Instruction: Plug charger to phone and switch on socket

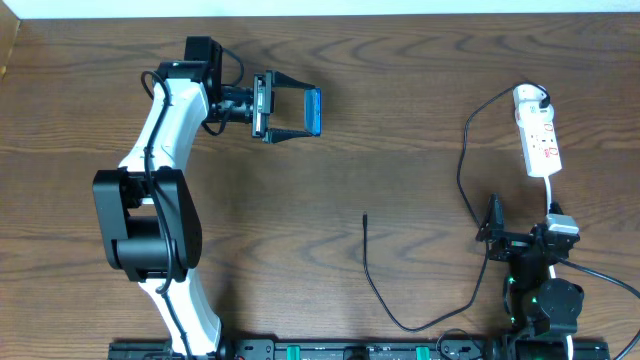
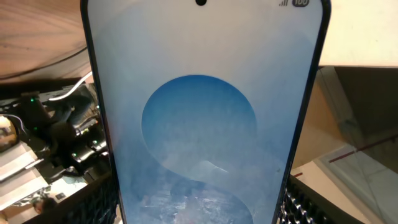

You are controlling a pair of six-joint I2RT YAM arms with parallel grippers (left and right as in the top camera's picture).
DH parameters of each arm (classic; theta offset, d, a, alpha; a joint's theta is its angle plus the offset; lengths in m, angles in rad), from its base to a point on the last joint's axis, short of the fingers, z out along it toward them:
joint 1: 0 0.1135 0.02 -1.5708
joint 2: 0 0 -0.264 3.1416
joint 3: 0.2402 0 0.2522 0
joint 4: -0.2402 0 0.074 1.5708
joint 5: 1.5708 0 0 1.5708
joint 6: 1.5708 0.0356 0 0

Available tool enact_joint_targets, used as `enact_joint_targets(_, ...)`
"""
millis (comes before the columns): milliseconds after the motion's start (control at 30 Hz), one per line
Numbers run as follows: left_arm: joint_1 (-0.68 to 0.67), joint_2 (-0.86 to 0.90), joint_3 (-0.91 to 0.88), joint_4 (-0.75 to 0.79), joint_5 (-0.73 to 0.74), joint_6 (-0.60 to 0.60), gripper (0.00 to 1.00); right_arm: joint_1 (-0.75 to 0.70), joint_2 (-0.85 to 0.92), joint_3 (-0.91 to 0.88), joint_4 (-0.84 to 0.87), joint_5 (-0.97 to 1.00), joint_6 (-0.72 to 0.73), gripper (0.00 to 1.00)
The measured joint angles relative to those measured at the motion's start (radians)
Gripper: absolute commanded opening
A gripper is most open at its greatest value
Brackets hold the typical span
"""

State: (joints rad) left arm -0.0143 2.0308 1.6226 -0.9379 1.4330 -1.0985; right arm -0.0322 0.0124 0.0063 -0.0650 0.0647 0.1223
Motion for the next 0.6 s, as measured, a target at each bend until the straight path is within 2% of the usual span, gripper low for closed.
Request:
enact_joint_targets(233,0.000,0.000,0.000,0.000,-0.089,0.050,0.07,0.000,0.000,0.000,0.000,0.000,0.000,0.99)
enact_joint_targets(600,0.000,0.000,0.000,0.000,-0.379,0.139,0.07,0.000,0.000,0.000,0.000,0.000,0.000,0.99)
